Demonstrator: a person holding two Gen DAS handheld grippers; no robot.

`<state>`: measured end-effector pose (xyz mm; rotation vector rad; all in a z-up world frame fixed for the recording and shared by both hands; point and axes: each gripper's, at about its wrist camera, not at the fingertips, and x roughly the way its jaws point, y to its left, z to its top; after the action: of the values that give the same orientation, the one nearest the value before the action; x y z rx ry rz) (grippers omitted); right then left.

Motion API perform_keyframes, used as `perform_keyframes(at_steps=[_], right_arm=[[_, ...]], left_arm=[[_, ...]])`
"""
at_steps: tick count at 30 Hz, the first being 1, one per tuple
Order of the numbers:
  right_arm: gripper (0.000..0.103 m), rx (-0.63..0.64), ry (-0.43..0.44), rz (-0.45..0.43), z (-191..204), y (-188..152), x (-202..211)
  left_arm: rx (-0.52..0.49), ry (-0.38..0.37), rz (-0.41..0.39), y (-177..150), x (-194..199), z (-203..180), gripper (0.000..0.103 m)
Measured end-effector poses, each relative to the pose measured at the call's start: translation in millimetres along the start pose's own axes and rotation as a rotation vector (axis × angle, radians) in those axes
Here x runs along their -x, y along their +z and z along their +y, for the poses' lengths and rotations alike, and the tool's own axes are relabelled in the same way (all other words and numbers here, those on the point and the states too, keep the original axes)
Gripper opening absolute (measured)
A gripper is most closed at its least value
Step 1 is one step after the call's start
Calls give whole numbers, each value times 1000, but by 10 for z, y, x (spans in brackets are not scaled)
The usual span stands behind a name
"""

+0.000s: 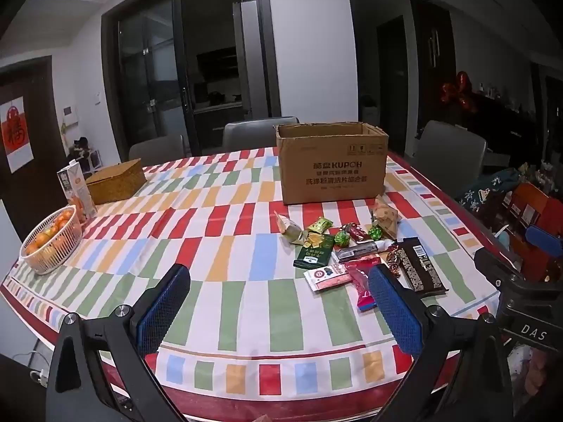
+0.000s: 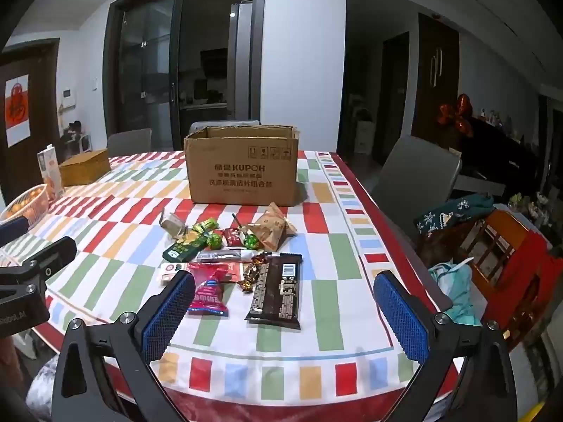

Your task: Organize snacks

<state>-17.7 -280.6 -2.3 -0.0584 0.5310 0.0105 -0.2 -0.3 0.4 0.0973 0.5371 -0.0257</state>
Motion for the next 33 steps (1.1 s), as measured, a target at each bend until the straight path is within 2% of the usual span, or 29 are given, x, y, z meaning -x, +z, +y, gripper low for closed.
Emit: perform_keyframes(at_steps=[16, 18, 33], right_arm=[[102, 11, 6, -1, 113, 24, 5], [102, 10, 15, -10, 14, 15, 62], [102, 12, 15, -16, 21, 24, 81]], left_arm=[[5, -9, -25, -7, 112, 7, 103], [4, -11, -26, -12, 114, 1, 103], [10, -20, -40, 5, 164, 10, 103]])
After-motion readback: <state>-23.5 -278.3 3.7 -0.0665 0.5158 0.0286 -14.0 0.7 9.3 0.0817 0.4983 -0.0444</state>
